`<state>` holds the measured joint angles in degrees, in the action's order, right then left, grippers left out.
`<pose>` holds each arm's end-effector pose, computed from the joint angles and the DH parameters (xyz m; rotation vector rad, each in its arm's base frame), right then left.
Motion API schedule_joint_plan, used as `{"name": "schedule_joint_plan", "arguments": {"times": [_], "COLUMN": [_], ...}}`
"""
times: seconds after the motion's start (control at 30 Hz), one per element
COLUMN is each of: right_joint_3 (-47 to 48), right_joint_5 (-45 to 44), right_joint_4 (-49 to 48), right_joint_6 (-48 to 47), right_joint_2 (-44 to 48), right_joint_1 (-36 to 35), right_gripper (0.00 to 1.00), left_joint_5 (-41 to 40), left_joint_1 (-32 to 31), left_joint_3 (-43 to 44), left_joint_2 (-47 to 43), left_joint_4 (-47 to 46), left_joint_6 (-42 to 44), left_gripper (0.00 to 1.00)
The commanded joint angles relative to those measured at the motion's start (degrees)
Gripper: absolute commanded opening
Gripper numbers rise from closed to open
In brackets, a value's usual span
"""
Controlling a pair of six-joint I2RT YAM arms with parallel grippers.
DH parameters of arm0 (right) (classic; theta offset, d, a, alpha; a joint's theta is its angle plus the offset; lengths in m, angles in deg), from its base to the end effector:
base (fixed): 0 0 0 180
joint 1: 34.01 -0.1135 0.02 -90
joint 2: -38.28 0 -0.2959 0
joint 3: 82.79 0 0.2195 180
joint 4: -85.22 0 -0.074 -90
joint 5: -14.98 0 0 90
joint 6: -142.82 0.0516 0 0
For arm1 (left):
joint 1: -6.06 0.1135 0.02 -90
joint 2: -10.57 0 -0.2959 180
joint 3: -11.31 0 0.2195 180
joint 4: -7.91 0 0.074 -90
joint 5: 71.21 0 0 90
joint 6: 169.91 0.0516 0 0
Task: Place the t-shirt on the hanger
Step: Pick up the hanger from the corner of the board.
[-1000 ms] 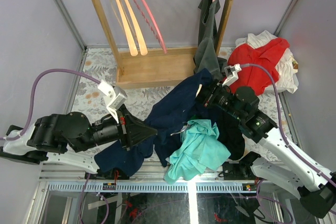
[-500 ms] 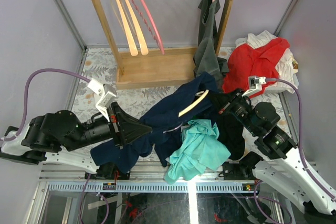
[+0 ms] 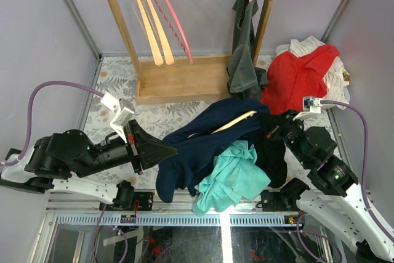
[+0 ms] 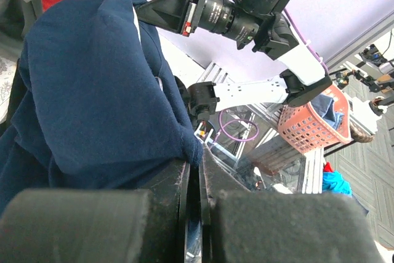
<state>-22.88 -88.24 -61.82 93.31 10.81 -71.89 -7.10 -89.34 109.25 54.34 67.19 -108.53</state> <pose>0.0601 0.0318 0.3666 0.2256 1.6353 0.8795 0.0173 -0.0566 0.4854 0.6651 1.6869 -1.2416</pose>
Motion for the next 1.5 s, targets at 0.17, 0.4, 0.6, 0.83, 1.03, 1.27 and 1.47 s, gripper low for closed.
{"name": "schedule_joint_plan", "arguments": {"times": [0.17, 0.4, 0.6, 0.83, 1.03, 1.27, 1.47], "right_joint_3": [-3.12, -6.23, -8.94, -9.43, -8.98, -9.14, -9.17], "right_joint_5": [-5.56, -4.33, -2.83, -2.5, -2.1, -4.51, -5.32], "right_joint_4": [5.6, 12.68, 15.77, 15.88, 16.06, 18.94, 19.02], "right_joint_6": [-0.63, 0.99, 2.45, 2.58, 2.0, 2.17, 2.29], "right_joint_2": [5.43, 11.67, 15.58, 16.25, 15.94, 19.44, 19.26], "right_joint_1": [0.37, 0.36, 0.36, 0.36, 0.41, 0.36, 0.36], "right_gripper": [0.0, 0.0, 0.0, 0.0, 0.0, 0.0, 0.0], "left_joint_5": [-6.25, -9.44, -11.16, -10.87, -15.15, -16.89, -21.21], "left_joint_1": [-32.57, -32.56, -32.57, -32.57, -32.56, -32.99, -35.55], "left_joint_3": [-15.36, -35.43, -40.16, -39.33, -34.19, -27.12, -22.17], "left_joint_2": [-2.51, -10.15, -6.82, -1.69, 5.34, 11.49, 10.06], "left_joint_4": [-12.56, -24.77, -25.66, -25.34, -15.44, -4.79, 5.91], "left_joint_6": [-4.73, -12.15, -16.37, -16.86, -18.58, -19.47, -24.6], "left_gripper": [0.0, 0.0, 0.04, 0.43, 0.47, 0.55, 0.56]}}
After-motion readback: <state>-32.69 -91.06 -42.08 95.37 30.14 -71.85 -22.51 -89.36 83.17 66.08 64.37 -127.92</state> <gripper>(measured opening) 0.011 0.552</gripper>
